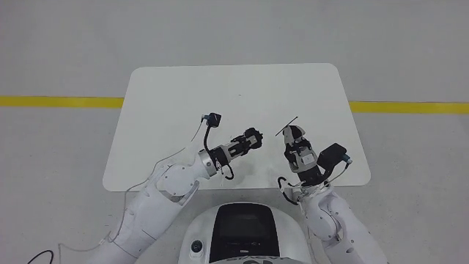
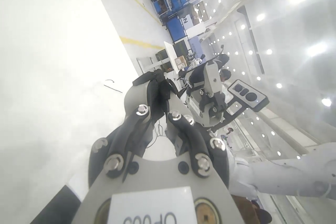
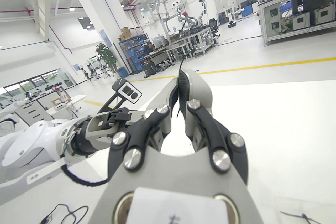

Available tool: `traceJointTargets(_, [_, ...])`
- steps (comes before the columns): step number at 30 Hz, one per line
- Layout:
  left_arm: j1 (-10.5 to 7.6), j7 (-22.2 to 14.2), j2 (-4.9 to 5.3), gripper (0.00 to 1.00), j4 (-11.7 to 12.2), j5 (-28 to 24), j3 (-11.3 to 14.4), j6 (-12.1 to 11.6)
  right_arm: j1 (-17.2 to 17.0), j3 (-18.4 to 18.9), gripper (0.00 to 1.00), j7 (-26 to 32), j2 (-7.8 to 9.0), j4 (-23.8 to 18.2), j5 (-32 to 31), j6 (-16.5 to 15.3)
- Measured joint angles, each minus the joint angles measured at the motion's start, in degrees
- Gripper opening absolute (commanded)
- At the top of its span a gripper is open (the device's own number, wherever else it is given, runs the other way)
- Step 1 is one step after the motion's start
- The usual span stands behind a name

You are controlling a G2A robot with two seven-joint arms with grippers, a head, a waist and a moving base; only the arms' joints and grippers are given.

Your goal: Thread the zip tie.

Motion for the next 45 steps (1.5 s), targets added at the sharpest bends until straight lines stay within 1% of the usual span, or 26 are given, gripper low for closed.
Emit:
traceJointTargets(10, [0.01,0.07,-0.02,0.0,-0.04,-0.06,0.13,0.18,-0.04,0.0,0.0,0.09,0.02,0.12,-0.2,-0.23])
traceJointTargets(12, [-0.04,-0.01,-0.19,0.0,-0.28,-0.33,1.12,1.22,0.54,-0.2,0.0,0.35,-0.02,0.67,-0.56,-0.07])
traceJointTargets(15, [-0.56,0.51,-0.54,0.0,-0.16,-0.1,2.9,2.5,1.6,-1.11,0.0,-1.14,-0.26,2.34,0.08,-0.58])
traceJointTargets(18, [-1.03,2.05,-0.89,0.0,0.31,0.08,4.17,3.01,2.89,-2.12,0.0,-2.35,-0.51,4.52,0.35,-1.07])
traceJointTargets(21, [-1.14,3.19,-1.07,0.0,0.52,0.14,4.91,2.98,3.9,-2.71,0.0,-3.29,-0.71,6.24,0.63,-1.17])
traceJointTargets(25, [-0.98,4.22,-1.07,0.0,0.7,0.31,5.0,2.74,4.35,-2.86,0.0,-4.5,-0.84,7.3,1.0,-1.37])
traceJointTargets(31, [-0.76,5.29,-0.99,0.0,1.02,-0.18,4.67,2.47,3.5,-2.41,0.0,-6.65,-0.83,7.2,1.27,-2.23])
traceJointTargets(34, [-0.76,5.58,-0.97,0.0,1.09,-0.15,4.65,2.64,3.32,-2.33,0.0,-6.74,-0.8,7.03,1.47,-2.82])
traceJointTargets(41, [-0.77,5.58,-0.97,0.0,1.09,-0.12,4.67,2.66,3.34,-2.33,0.0,-6.72,-0.81,7.03,1.47,-2.79])
traceJointTargets(45, [-0.77,5.57,-0.97,0.0,1.09,-0.12,4.67,2.66,3.44,-2.39,0.0,-5.51,-0.85,6.67,1.8,-2.44])
